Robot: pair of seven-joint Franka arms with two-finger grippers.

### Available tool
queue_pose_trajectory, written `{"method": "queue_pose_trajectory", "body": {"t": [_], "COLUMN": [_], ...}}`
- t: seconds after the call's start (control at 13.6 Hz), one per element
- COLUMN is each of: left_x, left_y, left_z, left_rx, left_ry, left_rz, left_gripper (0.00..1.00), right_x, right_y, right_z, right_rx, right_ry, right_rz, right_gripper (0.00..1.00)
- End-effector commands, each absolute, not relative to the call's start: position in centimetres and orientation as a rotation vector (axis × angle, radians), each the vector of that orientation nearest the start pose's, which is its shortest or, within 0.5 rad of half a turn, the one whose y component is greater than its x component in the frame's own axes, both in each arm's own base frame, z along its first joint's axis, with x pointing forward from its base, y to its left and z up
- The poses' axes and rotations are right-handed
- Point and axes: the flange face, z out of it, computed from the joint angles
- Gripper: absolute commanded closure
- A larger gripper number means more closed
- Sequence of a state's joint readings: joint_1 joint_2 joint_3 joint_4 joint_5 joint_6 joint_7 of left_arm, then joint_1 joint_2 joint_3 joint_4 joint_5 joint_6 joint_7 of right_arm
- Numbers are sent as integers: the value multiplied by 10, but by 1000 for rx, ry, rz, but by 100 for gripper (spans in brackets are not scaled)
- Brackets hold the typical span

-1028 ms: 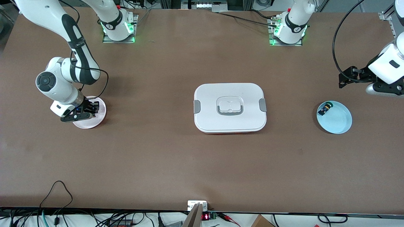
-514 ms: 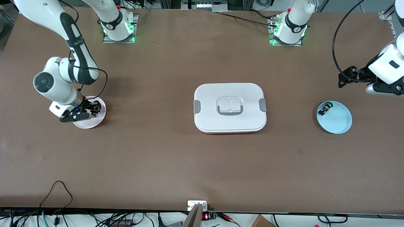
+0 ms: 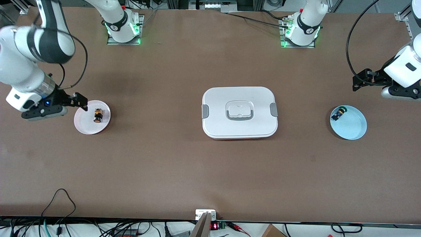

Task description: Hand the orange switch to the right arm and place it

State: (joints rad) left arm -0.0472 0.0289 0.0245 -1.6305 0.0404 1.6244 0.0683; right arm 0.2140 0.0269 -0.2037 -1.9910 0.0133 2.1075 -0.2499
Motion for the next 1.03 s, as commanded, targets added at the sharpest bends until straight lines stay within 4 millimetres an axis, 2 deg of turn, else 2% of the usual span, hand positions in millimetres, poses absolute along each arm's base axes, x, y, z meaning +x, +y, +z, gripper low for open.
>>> {"method": "queue_pose_trajectory", "body": {"t": [0.0, 0.15, 0.29, 0.37, 0.59, 0.95], "left_x": [561, 561, 561, 561, 561, 560], "left_y": [-8, -8, -9, -9, -9, -9], "left_z": [593, 592, 593, 592, 592, 592], "left_rx": [-3110, -3111, -3109, -3109, -3111, -3109], "left_ry": [126, 126, 129, 129, 129, 129], "left_rz": [56, 61, 58, 61, 63, 72], "left_gripper": [0, 0, 0, 0, 0, 0], "right_x": [575, 579, 577, 575, 574, 578], "right_y": [27, 28, 22, 19, 31, 27], "right_z": [536, 572, 585, 586, 587, 595], "right_rx": [-3124, -3127, -3124, -3120, -3117, -3132], "right_ry": [-406, -398, -390, -392, -398, -409], "right_rz": [-51, -24, -10, 13, 13, -24], "right_gripper": [0, 0, 0, 0, 0, 0]}}
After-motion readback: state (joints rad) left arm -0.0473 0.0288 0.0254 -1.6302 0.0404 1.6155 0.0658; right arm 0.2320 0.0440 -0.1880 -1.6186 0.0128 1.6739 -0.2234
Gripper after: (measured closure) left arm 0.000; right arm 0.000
